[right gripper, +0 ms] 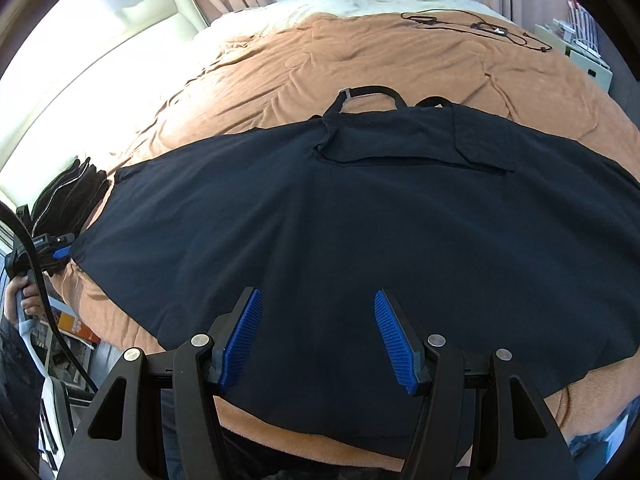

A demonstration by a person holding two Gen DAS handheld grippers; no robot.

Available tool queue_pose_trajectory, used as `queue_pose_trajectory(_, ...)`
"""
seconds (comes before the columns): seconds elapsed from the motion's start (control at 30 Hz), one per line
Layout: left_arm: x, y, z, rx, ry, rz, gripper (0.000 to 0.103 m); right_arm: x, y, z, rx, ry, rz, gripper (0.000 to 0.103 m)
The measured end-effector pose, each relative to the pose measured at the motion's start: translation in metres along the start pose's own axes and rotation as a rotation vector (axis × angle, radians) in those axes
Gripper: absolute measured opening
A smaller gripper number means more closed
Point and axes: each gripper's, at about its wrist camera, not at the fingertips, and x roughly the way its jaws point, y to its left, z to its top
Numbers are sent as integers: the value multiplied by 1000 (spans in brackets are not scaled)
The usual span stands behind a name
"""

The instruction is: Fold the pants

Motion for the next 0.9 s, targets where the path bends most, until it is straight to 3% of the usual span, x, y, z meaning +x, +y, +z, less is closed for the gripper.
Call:
queue_pose_trajectory(0.1,6,2,-3,2,33,55,56,3,-1,-1,1,3,8,58)
queue_pose_trajectory(0.27,11,3,-6,6,46,50,55,8,-4,-2,5,9,12,58)
queue_pose_trajectory(0.33,13,-2,-3,17,43,50,41,11,-5,-2,9,12,14,58)
queue_pose_trajectory(0.47,22,-8,7,26,36,116,36,12,-5,-2,17,13,16,58)
queue_pose_trajectory(0.5,24,-8,8,28,36,128,28,13,-5,-2,19,12,16,58)
queue_pose_trajectory(0.53,26,-8,10,28,39,143,10,13,-4,-2,20,12,17,58)
queue_pose_trajectory(0.57,27,-8,11,33,43,153,4,13,-4,-2,22,12,17,58)
queue_pose_trajectory(0.77,10,-5,19,26,-17,207,4,14,-2,-3,25,10,17,58)
queue_pose_trajectory(0.9,13,3,24,19,-13,244,4,17,1,-2,16,13,8,58)
